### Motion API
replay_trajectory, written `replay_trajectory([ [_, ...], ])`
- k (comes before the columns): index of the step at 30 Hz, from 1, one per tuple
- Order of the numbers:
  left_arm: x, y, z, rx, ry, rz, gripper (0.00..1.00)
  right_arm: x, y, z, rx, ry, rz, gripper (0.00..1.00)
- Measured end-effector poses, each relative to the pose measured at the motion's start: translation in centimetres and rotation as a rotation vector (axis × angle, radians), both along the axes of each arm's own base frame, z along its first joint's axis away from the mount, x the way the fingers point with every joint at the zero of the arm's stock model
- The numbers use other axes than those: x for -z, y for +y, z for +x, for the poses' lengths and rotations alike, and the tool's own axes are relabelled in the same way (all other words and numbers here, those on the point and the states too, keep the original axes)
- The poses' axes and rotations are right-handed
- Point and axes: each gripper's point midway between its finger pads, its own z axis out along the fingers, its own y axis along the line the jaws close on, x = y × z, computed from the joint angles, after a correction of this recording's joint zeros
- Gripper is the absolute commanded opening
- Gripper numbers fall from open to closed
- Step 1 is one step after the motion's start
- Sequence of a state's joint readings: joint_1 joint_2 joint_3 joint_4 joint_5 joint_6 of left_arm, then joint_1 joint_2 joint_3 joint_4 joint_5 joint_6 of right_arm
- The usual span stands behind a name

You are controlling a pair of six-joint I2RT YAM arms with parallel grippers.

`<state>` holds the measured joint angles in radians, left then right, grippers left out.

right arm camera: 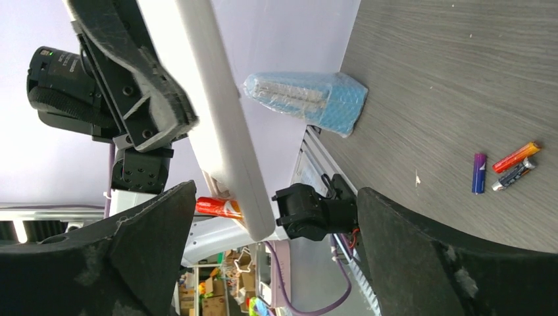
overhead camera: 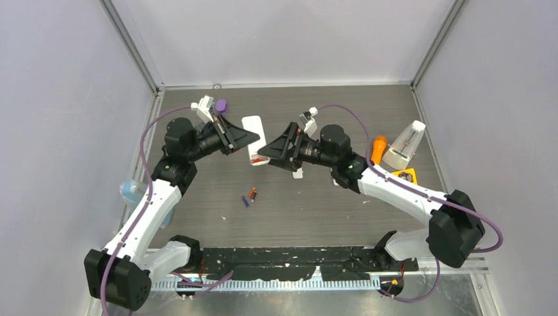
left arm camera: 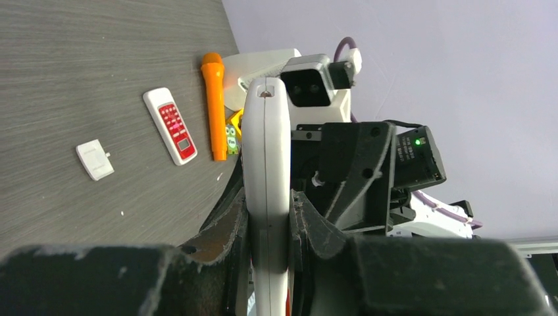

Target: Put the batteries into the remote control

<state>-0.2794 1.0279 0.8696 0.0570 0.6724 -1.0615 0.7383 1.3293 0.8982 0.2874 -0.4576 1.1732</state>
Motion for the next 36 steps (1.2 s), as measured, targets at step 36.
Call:
replay_trajectory([
  [36,3.4,-1.1,0.2,0.050,0.250,0.068,0.00,-0.2,2.2,-2.0,-0.153,-0.110,-0.035,0.63],
])
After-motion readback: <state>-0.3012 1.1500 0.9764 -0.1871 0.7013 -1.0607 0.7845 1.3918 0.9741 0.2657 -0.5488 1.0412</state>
